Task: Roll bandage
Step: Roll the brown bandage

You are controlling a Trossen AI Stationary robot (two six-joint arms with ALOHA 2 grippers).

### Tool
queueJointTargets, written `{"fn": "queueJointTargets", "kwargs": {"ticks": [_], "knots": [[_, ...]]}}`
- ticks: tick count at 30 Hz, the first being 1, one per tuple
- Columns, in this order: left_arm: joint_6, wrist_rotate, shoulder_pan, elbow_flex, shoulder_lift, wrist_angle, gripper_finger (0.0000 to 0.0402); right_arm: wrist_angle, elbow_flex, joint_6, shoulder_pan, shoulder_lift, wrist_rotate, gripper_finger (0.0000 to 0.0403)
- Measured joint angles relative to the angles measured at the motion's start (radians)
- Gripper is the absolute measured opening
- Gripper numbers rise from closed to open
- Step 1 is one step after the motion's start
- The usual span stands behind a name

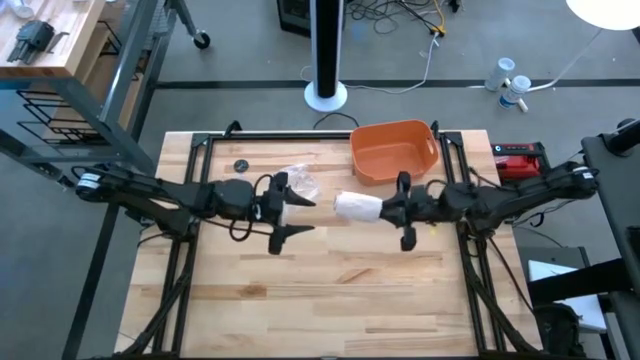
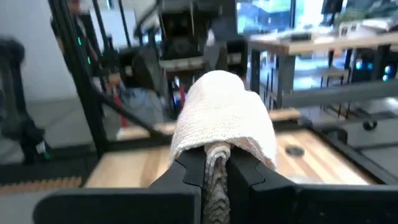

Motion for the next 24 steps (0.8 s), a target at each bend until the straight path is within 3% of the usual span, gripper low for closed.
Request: {"fn": "queueJointTargets", "kwargs": {"ticks": [7, 19, 22, 24], "knots": [[0.017, -0.047, 0.016, -0.006, 0.036, 0.022, 0.0251, 0.028, 0.000, -0.065, -0.001, 0.150, 0.052, 0.0019], [0.063, -0.096, 0.045, -0.011, 0.144, 0.023, 0.0225, 0.040, -0.002, -0.067, -0.003, 0.292, -0.005, 0.0019], [0.092, -0.099, 0.046, -0.013, 0.178, 0.040, 0.0222, 0.115, -0.044, -0.057, -0.008, 0.330, -0.004, 0.0021], [0.103, -0.099, 0.046, -0.013, 0.201, 0.048, 0.0219, 0.263, -0.104, -0.056, -0.008, 0.359, -0.013, 0.0019]]}}
